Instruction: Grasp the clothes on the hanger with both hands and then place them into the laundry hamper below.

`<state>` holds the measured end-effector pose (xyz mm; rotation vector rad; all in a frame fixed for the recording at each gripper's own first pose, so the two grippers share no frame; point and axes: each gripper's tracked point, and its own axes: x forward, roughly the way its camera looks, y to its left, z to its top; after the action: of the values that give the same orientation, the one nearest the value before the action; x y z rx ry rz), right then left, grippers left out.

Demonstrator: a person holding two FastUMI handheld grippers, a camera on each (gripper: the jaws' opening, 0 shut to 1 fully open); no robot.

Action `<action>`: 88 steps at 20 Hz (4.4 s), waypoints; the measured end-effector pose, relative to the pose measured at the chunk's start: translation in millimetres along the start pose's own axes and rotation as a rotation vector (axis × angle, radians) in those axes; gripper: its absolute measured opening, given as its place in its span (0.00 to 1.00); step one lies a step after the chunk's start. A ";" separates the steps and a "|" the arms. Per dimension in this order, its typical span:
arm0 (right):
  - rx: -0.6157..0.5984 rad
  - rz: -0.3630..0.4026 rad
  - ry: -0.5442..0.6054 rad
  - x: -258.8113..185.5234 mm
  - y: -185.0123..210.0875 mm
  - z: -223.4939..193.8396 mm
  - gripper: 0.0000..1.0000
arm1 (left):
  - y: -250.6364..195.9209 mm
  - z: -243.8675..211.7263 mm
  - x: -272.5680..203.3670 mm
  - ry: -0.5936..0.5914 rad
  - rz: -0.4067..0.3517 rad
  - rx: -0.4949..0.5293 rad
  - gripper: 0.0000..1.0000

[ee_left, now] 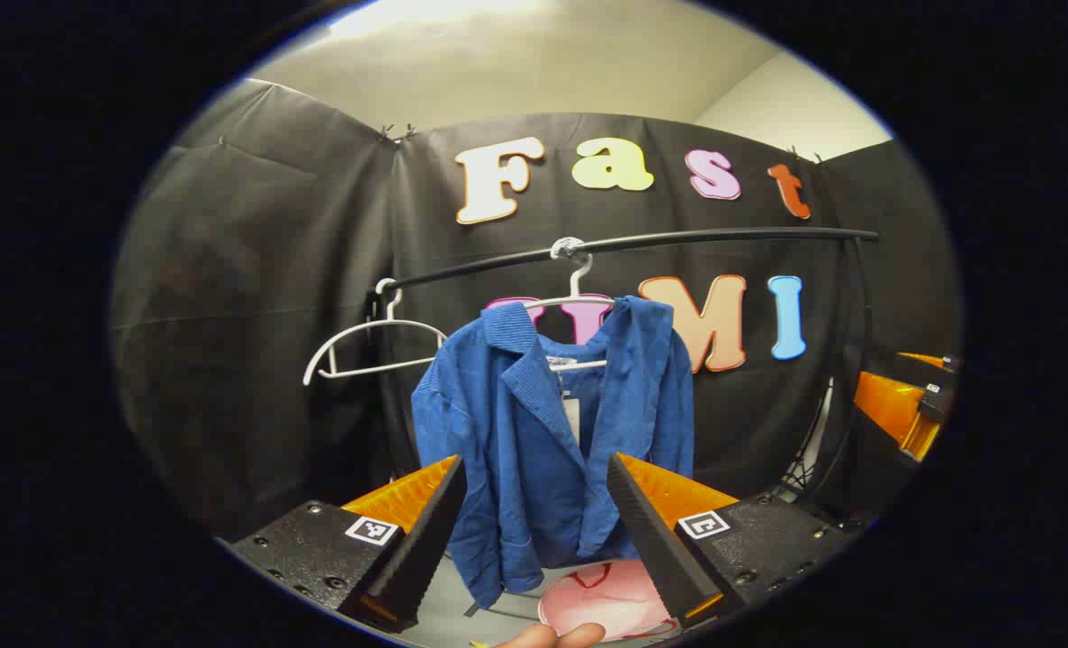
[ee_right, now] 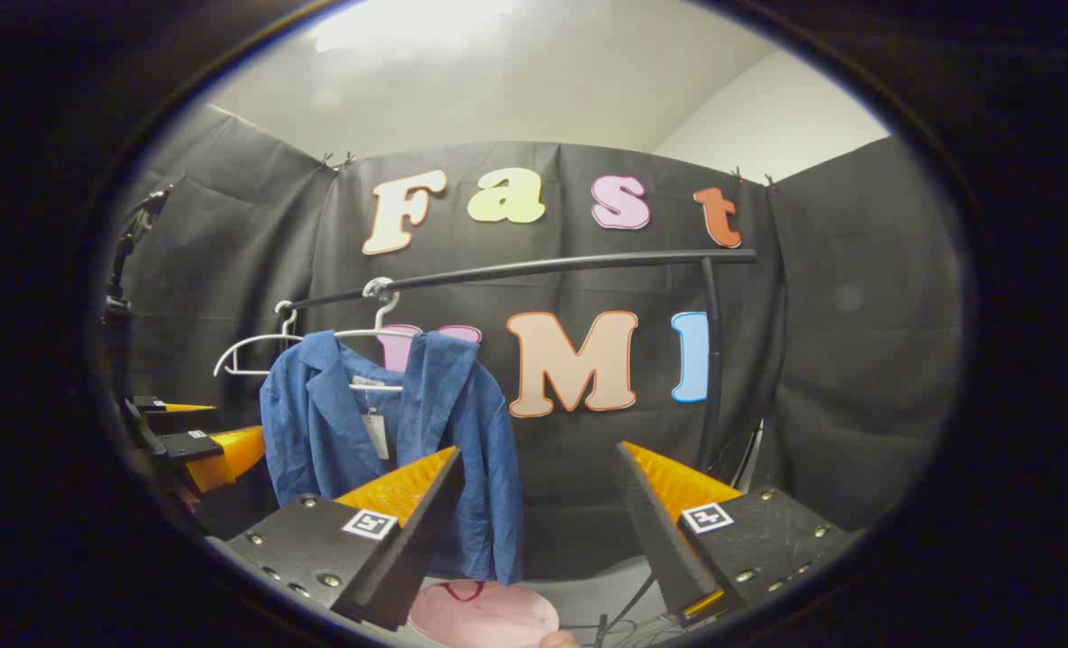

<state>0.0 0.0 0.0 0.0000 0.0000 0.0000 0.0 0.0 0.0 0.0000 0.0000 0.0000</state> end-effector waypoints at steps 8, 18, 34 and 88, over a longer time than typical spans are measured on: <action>-0.023 0.021 -0.021 2.2 -15.9 8.6 0.99 | -14.8 6.4 -12.6 -0.001 -0.005 0.039 1.00; 0.001 0.062 0.013 29.5 3.4 0.9 0.99 | -10.8 18.7 2.6 -0.024 0.016 0.050 1.00; 0.043 0.075 0.048 112.5 61.6 -32.7 0.97 | -13.0 -8.2 93.8 0.022 -0.029 -0.009 0.93; 0.147 0.335 0.077 248.4 127.7 -68.7 0.01 | 63.0 3.9 159.0 0.000 0.120 -0.091 0.00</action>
<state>248.4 127.7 -68.7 0.1470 0.0766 0.3348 159.0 63.0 3.9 -0.0906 -0.0002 0.1200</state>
